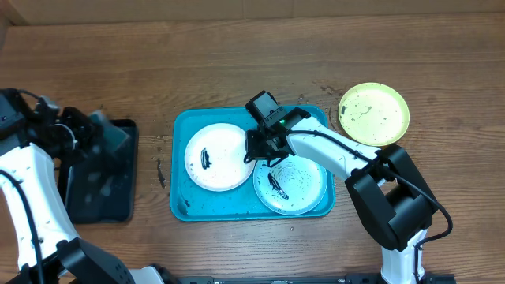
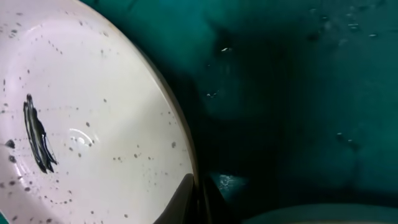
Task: Clean dirty plates on tray and stack at the side
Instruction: 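Carry the sponge with the left gripper onto the upper white plate, then scrub the white plate with the sponge while right gripper holds it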
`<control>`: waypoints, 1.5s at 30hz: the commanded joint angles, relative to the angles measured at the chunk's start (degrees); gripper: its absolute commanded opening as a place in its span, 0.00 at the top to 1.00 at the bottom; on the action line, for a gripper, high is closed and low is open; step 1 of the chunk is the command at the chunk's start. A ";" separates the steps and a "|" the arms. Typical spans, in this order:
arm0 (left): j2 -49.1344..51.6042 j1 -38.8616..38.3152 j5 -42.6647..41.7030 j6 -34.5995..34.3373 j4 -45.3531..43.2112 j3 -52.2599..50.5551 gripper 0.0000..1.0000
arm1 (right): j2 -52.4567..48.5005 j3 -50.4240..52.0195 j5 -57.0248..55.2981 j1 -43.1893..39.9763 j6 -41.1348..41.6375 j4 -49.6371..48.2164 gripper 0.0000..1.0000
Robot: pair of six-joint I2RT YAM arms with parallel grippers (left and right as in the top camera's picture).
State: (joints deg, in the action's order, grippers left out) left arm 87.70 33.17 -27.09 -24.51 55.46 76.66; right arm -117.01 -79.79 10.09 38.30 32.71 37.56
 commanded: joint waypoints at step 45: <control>31.65 -38.93 17.88 9.07 1.55 0.26 0.96 | -1.73 -1.51 1.09 3.15 -0.13 1.62 0.96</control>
State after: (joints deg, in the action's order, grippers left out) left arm 115.74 -5.54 -20.95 -17.69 56.84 76.90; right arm -117.64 -80.55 11.16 41.39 32.99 39.48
